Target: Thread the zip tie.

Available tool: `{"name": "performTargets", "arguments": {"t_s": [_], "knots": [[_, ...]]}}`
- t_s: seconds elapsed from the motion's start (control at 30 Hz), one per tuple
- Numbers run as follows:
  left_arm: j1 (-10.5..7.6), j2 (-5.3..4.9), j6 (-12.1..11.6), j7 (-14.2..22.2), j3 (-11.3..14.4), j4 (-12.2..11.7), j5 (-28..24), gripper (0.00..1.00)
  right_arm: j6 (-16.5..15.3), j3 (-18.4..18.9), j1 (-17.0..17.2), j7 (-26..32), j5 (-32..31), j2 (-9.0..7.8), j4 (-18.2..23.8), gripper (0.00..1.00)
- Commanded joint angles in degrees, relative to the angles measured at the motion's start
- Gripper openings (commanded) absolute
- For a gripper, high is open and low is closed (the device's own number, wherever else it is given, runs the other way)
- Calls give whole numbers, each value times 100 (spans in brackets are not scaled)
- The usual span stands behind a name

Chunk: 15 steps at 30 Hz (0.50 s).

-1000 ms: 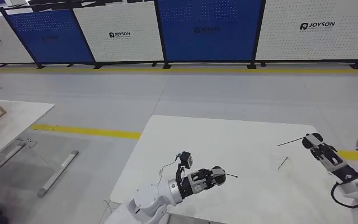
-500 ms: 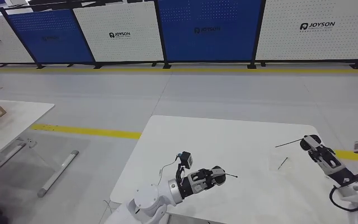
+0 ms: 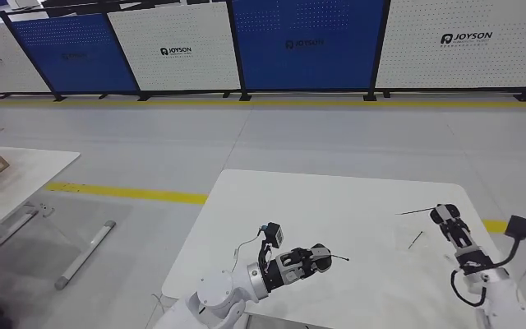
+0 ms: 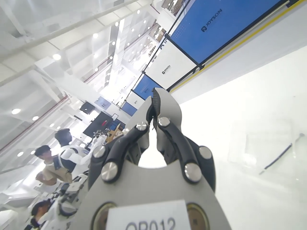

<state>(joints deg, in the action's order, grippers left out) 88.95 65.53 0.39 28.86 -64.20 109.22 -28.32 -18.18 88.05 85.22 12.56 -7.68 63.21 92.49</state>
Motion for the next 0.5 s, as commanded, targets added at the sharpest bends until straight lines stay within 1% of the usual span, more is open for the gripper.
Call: {"name": "performTargets", "arguments": {"t_s": [0.0,0.07,0.37,0.4,0.47], "knots": [[0,0,0,0,0,0,0,0,-61,-71,32,-141,-277,11,30,0],[0,0,0,0,0,0,0,0,-101,-99,75,-248,-424,19,94,0],[0,0,0,0,0,0,0,0,-101,-99,75,-248,-424,19,94,0],[-22,2,5,-119,15,5,123,0,-101,-99,75,-248,-424,19,94,0],[-71,13,44,-313,150,52,436,0,-101,-99,75,-248,-424,19,94,0]]}}
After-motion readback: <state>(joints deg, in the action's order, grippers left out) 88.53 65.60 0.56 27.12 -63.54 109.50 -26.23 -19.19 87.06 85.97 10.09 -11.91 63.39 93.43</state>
